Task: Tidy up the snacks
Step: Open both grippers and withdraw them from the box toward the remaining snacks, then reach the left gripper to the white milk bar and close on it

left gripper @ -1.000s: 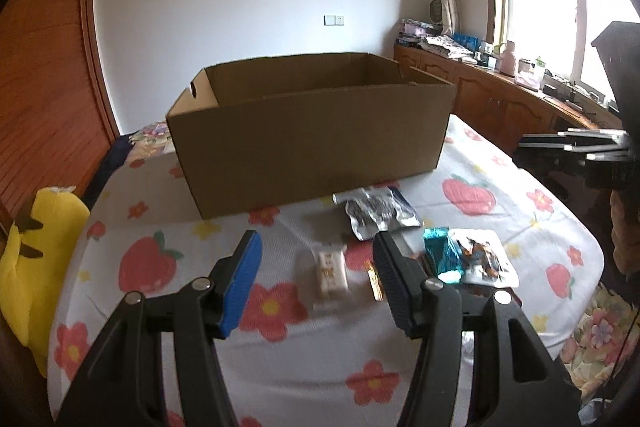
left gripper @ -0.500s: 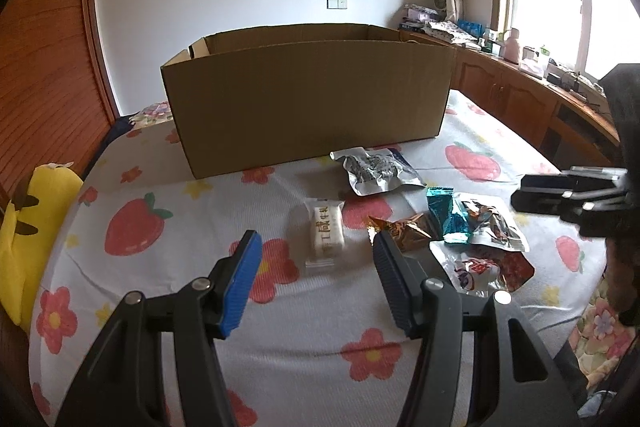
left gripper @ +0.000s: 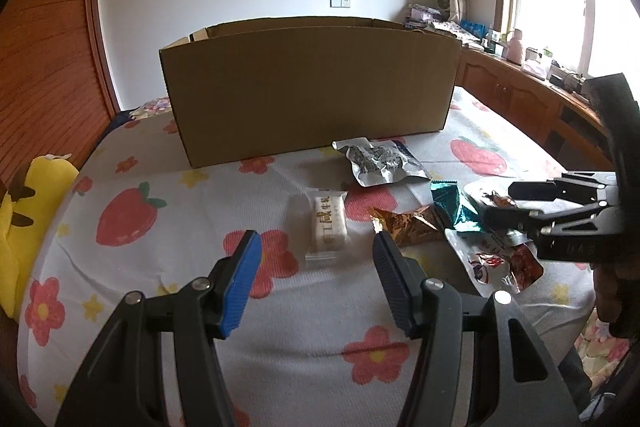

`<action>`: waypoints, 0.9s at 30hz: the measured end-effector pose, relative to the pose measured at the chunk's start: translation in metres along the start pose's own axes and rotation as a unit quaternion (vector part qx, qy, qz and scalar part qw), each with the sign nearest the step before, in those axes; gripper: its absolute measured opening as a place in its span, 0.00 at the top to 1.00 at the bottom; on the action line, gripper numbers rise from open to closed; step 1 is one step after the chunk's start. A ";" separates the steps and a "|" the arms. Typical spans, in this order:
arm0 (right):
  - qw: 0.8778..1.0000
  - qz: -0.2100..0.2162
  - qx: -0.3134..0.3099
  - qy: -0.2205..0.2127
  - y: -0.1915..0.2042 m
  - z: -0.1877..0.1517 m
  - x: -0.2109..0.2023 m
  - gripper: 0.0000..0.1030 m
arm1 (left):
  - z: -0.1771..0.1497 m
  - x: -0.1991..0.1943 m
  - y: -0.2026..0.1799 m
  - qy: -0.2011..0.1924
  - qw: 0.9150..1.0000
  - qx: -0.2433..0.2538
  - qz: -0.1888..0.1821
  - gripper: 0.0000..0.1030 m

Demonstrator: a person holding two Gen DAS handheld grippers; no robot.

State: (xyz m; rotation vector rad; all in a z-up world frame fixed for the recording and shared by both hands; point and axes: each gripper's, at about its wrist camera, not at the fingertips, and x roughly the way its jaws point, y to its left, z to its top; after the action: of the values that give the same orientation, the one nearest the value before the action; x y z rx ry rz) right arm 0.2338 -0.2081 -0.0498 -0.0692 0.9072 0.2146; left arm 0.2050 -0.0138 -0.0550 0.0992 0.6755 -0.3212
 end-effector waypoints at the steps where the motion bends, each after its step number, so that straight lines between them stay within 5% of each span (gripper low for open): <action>1: 1.000 -0.001 -0.003 0.010 -0.001 -0.001 0.002 0.41 | 0.000 0.001 0.000 0.001 1.000 -0.001 0.000 0.43; 15: 1.000 -0.020 -0.014 0.004 -0.005 -0.009 -0.001 0.42 | 0.012 0.015 -0.008 0.028 0.999 0.018 0.016 0.44; 27: 0.999 -0.022 -0.022 -0.011 -0.003 -0.013 -0.003 0.42 | 0.026 0.050 -0.012 0.084 0.996 0.028 0.013 0.60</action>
State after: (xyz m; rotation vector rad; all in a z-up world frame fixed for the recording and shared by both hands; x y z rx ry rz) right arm 0.2228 -0.2136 -0.0560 -0.1271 0.8787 0.1933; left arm 0.2532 -0.0435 -0.0658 0.1904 0.8302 -0.3098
